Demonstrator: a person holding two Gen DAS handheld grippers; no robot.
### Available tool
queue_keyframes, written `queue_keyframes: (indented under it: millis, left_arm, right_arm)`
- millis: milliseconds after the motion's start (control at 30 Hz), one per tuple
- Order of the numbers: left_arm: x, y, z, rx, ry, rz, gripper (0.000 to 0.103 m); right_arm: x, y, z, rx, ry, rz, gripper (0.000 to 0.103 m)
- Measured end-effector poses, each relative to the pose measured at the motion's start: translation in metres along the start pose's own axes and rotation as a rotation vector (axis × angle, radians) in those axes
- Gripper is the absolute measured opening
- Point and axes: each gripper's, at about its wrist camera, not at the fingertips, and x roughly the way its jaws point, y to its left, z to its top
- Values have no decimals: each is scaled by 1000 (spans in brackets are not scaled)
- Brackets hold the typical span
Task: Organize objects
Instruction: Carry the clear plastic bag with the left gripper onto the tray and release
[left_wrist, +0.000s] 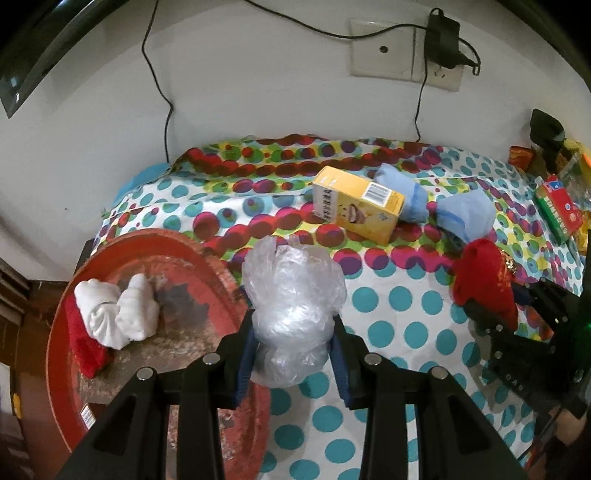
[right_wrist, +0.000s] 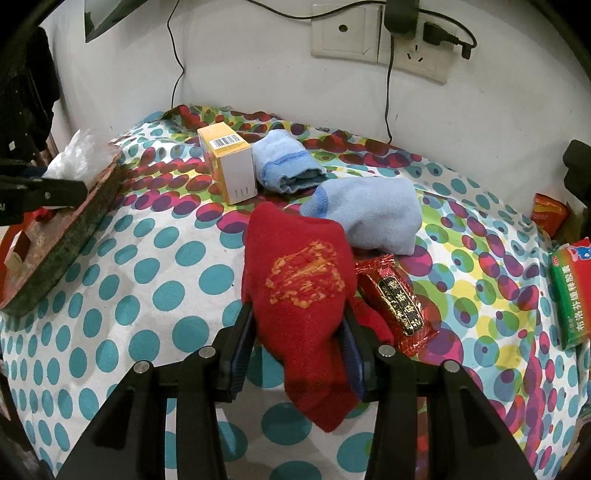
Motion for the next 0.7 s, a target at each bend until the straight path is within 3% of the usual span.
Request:
queue_keyframes:
  millis: [700]
  left_arm:
    - [-4,44,-14,-68,20,57,37]
  right_arm:
    - [0,2,0,-2,0,-8,42]
